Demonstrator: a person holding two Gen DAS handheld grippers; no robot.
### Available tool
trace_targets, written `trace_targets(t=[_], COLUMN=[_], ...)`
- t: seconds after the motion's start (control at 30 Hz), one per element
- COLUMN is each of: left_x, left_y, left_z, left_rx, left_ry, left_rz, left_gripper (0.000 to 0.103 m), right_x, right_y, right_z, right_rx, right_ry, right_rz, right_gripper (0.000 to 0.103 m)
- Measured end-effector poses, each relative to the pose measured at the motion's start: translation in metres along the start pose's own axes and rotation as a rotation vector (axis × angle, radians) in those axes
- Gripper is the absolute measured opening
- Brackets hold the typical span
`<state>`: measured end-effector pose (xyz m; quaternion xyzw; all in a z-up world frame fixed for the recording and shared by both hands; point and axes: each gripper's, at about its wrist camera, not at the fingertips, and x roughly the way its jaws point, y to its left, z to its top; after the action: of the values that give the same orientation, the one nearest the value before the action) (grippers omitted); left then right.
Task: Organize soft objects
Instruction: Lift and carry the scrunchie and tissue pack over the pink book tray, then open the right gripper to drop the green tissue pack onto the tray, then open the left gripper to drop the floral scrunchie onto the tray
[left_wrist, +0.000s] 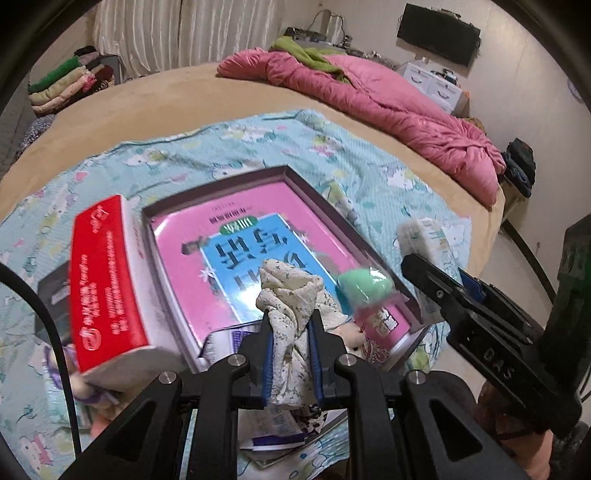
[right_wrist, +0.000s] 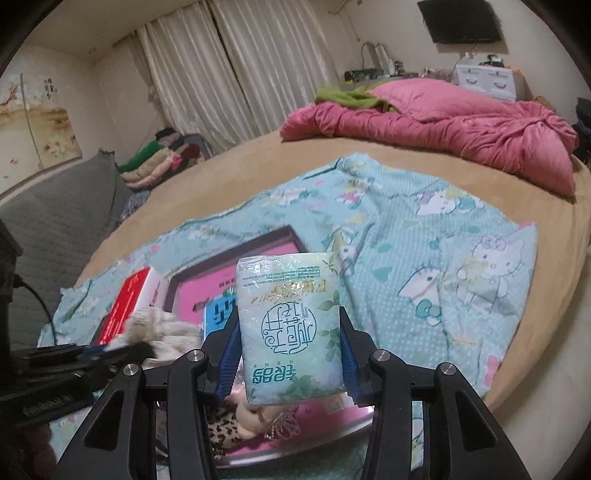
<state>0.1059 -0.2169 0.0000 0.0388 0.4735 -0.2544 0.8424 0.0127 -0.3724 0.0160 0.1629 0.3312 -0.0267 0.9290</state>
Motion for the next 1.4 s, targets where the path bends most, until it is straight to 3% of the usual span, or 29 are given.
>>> trace_targets(t=[0.33, 0.87, 1.13, 1.4], left_x=[0.029, 0.033, 0.033, 0.031], left_y=[0.004, 0.01, 0.009, 0.007], left_z=[-0.009, -0.012, -0.012, -0.013], left_rx=[0.003, -0.016, -0.01, -0.004], left_ry=[0.058, 0.068, 0.071, 0.073], left_rz=[0.027, 0.025, 0.033, 0.033], left_gripper=[0.017, 0.02, 0.02, 0.025], right_x=[0.02, 0.043, 0.043, 0.038], right_y=[0.014, 0.023, 0.017, 0.012], right_z=[-0.013, -0.022, -0.02, -0.016], right_rx=[-0.071, -0.104, -0.08, -0.045], right_ry=[0.064, 0.113, 0.1, 0.069], right_rz=[0.041, 0.061, 0.073, 0.097], right_gripper=[0.048, 0.051, 0.052, 0.062])
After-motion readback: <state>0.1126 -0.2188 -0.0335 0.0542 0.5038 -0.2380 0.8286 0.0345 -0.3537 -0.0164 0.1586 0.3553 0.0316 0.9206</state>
